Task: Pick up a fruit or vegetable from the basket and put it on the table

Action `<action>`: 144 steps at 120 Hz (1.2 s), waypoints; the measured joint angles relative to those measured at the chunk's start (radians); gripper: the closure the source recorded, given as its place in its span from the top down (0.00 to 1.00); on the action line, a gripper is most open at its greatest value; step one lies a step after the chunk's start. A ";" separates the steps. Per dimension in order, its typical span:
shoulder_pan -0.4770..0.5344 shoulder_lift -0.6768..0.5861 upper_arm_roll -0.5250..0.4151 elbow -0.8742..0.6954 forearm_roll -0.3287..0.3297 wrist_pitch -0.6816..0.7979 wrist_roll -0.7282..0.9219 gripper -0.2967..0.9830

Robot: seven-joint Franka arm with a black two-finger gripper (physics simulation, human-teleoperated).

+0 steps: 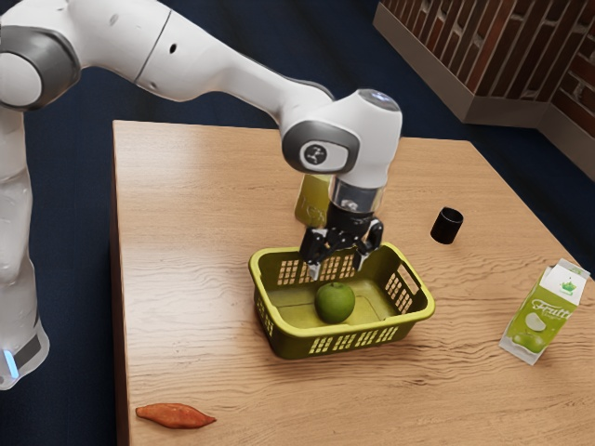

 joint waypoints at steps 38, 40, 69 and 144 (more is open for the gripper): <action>0.011 0.011 -0.011 -0.034 0.007 0.049 -0.018 0.77; 0.010 0.013 -0.012 -0.033 0.008 0.051 -0.019 0.77; -0.046 0.029 -0.015 -0.032 0.010 0.074 -0.028 0.77; -0.073 0.066 -0.012 -0.032 0.019 0.117 -0.040 0.77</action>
